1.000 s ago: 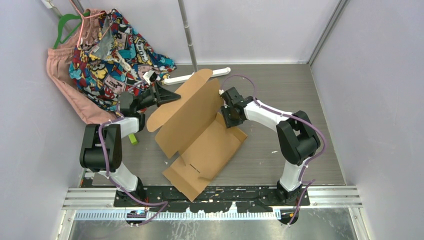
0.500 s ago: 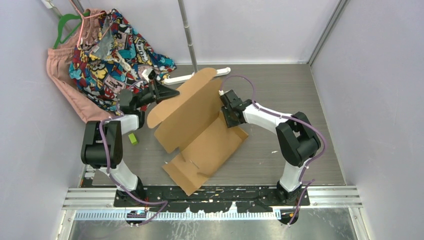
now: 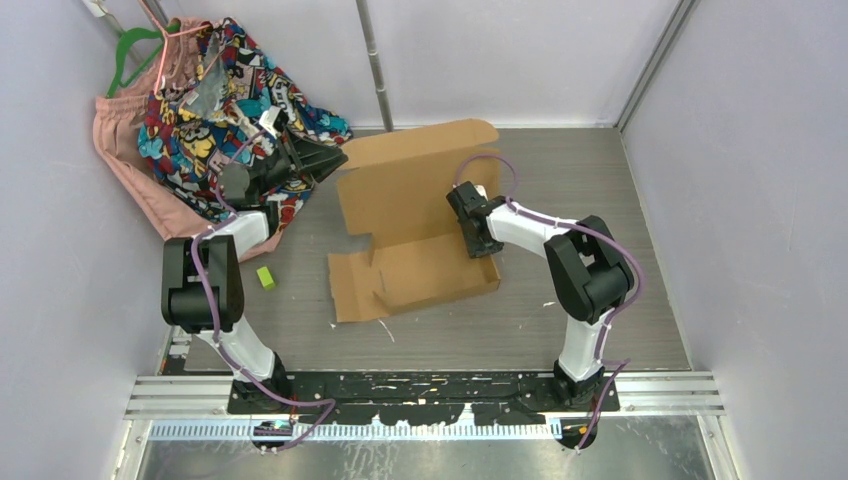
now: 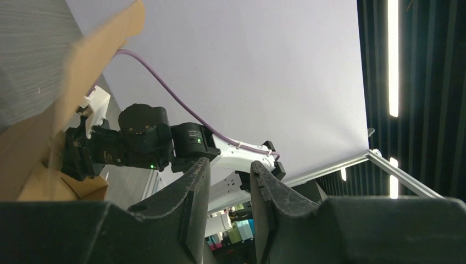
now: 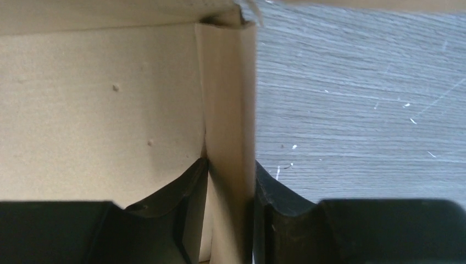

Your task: Fold the paper box

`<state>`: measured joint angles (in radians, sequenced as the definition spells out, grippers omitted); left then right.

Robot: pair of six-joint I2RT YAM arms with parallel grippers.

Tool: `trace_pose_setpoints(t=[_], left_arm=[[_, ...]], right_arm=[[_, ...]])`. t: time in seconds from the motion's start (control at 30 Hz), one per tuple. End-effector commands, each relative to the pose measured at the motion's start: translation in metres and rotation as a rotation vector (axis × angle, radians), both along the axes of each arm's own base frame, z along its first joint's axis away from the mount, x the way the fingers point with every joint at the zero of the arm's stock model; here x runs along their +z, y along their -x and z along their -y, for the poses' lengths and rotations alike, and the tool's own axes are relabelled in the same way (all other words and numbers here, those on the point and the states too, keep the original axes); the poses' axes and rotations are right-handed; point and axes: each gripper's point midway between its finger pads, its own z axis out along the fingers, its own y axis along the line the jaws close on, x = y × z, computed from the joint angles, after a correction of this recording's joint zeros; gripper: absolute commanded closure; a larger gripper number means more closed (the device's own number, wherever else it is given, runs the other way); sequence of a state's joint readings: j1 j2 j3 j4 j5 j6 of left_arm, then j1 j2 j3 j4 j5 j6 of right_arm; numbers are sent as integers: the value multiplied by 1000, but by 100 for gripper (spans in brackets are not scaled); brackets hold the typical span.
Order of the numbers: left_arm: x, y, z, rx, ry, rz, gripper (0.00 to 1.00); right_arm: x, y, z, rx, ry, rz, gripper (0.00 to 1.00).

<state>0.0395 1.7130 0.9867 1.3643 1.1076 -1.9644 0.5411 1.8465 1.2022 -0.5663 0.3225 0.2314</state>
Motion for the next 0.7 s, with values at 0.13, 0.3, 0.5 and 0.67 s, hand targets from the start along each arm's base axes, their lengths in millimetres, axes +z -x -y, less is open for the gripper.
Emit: trace_pose_setpoints(t=[0.13,0.3,0.5,0.67], left_arm=[[21,17,-1,5,-8,118,66],[22,21,0,-4,-16,127,67],[24,23,0,-7,-19,133,67],[24,24,0,-11,-22,133,67]], right_arm=[[-3,9,28,-53,117,-21,62],[11,4,26,-61,106,5,59],[18,5,20,-63,55,11,47],[23,6,12,-69,-13,18,47]])
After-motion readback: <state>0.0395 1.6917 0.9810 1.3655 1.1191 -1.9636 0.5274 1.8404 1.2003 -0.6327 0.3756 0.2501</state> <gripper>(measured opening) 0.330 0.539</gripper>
